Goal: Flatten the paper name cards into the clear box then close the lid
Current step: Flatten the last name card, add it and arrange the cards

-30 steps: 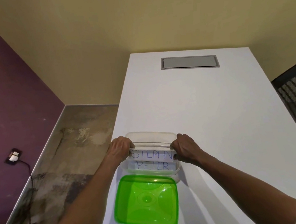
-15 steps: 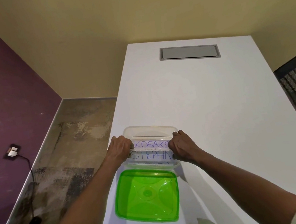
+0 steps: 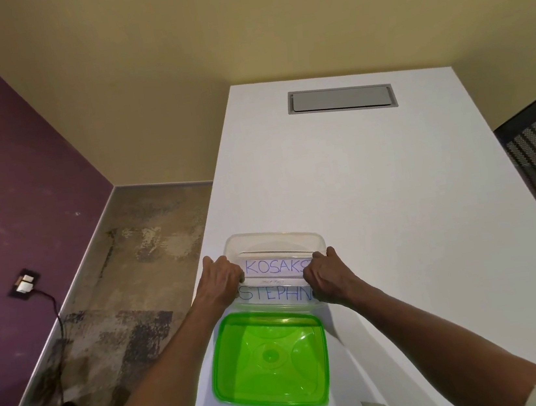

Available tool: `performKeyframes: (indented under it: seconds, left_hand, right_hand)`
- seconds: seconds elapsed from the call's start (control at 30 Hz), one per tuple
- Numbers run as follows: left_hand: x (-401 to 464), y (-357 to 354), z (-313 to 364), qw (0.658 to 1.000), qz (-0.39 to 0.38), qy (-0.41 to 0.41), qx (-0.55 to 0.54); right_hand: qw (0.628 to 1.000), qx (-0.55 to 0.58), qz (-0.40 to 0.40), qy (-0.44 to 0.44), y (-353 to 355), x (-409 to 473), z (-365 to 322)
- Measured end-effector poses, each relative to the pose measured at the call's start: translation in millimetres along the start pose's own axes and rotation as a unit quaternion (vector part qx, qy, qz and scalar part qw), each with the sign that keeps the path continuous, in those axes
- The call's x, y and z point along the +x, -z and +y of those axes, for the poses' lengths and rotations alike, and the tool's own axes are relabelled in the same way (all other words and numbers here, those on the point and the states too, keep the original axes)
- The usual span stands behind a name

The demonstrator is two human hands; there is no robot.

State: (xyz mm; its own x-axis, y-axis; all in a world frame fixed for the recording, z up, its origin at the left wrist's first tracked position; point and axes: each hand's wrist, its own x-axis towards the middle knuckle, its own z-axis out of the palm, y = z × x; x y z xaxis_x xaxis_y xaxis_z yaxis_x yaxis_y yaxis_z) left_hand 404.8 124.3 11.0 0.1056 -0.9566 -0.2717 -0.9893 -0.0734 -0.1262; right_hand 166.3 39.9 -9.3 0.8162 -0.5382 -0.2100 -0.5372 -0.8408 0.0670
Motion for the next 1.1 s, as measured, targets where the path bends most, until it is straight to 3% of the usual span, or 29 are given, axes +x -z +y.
performKeyframes:
  seconds: [0.27, 0.47, 0.63, 0.7, 0.8, 1.1]
  left_hand:
    - [5, -32, -10, 0.999, 0.024, -0.012, 0.032]
    - [-2, -22, -2, 0.998, 0.046, 0.001, 0.044]
    - [-3, -30, -7, 0.995, 0.066, -0.039, 0.071]
    - [-4, -25, -8, 0.997, 0.051, -0.035, 0.046]
    - [-8, -9, -9, 0.998, 0.029, -0.030, -0.049]
    - [0, 6, -21, 0.936, 0.210, 0.051, -0.276]
  right_hand:
    - [0.999, -0.001, 0.032, -0.013, -8, -1, -1]
    - [0.994, -0.002, 0.108, -0.004, -17, -1, -2]
    - [0.998, -0.013, 0.066, -0.011, -11, -2, 0]
    - [0.999, 0.013, 0.039, -0.018, -10, -2, 1]
    - [0.997, 0.038, 0.059, -0.029, -3, -5, 2]
    - [0.973, 0.145, 0.160, -0.081, 16, 0, 20]
